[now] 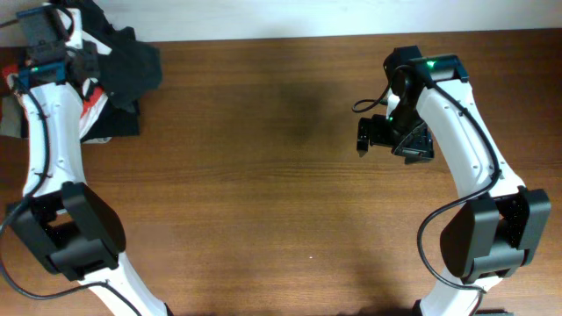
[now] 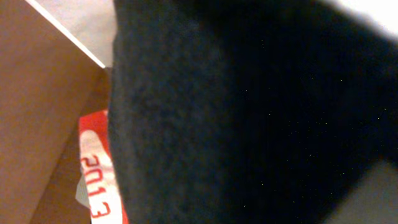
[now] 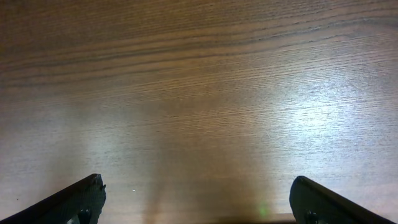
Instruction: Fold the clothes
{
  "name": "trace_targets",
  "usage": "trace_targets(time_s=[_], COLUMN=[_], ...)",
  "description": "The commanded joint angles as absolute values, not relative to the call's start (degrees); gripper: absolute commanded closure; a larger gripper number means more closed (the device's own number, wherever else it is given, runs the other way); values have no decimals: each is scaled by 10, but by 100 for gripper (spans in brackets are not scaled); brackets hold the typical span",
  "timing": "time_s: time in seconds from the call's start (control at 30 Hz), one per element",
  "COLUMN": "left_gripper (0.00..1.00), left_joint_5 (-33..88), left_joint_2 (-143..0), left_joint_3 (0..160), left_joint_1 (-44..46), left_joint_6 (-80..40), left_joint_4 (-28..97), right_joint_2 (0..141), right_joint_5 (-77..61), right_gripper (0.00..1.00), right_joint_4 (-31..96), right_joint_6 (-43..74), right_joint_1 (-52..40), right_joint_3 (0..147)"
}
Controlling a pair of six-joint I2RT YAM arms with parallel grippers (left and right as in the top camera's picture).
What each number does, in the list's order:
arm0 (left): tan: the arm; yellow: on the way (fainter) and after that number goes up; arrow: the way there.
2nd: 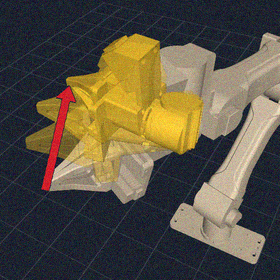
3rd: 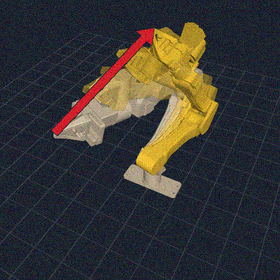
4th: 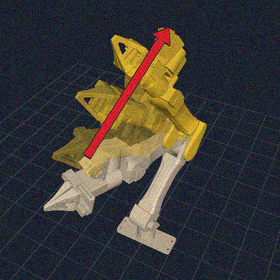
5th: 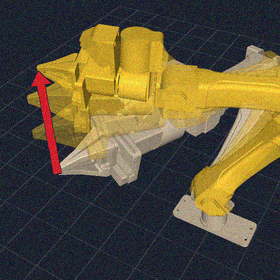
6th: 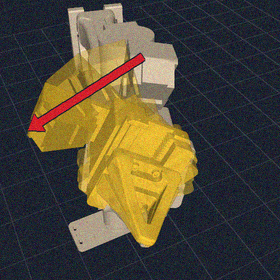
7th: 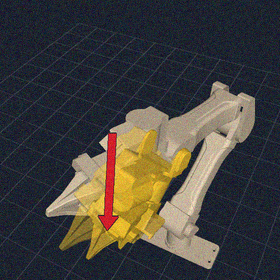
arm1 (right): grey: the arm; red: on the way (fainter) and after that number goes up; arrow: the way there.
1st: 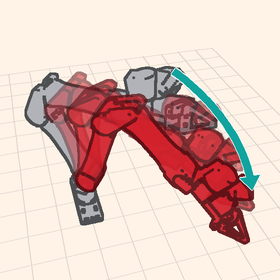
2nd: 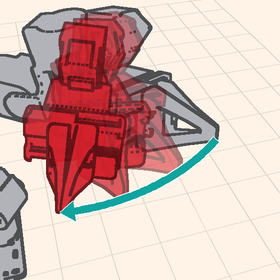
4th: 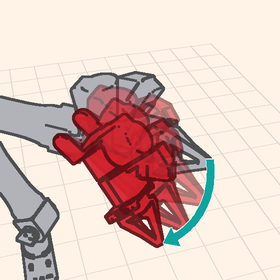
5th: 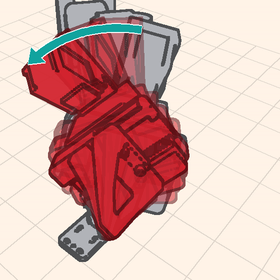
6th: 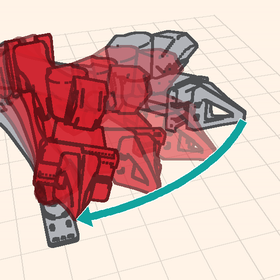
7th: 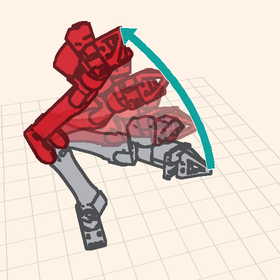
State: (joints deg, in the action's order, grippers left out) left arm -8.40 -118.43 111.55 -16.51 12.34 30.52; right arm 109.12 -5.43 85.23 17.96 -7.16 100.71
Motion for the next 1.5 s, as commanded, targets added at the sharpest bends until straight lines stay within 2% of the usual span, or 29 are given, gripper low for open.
trace_targets(time_s=[0.0,0.1,0.13,0.2,0.47,0.63,0.73,0.8,0.97,1.23,1.27,1.33,1.47], left_gripper=[91,84,60,1,1,1,9,11,11,11,18,47,80], left_joint_5=[-97,-145,-142,-138,-119,-32,-23,-23,28,82,82,82,82], left_joint_2=[-1252,-1301,-1312,-1331,-1268,-1213,-1218,-1227,-1256,-1308,-1312,-1313,-1313], left_joint_3=[1137,1137,1137,1137,1157,1160,1160,1160,1160,1160,1160,1160,1160], left_joint_1=[-221,-267,-279,-301,-298,-268,-245,-234,-230,-230,-230,-230,-230], left_joint_6=[58,32,31,30,17,-6,-9,-11,-62,-75,-75,-75,-101], left_joint_4=[279,268,270,287,300,312,340,364,405,348,336,300,246], right_joint_2=[1088,1088,1088,1088,1088,1088,1088,1088,1088,1091,1091,1091,1091], right_joint_5=[-53,-53,-53,-53,-56,-55,-55,-55,-53,-53,-53,-53,-53], right_gripper=[1,1,1,1,1,1,1,1,1,1,1,1,2], right_joint_4=[858,868,869,869,870,869,868,867,861,861,861,861,861], right_joint_6=[183,183,183,183,185,185,185,184,183,181,181,181,181], right_joint_1=[-71,-71,-71,-71,-71,-71,-71,-71,-71,-71,-71,-71,-71], right_joint_3=[1012,1012,1011,1012,1012,1011,1011,1011,1011,1012,1011,1011,1011])
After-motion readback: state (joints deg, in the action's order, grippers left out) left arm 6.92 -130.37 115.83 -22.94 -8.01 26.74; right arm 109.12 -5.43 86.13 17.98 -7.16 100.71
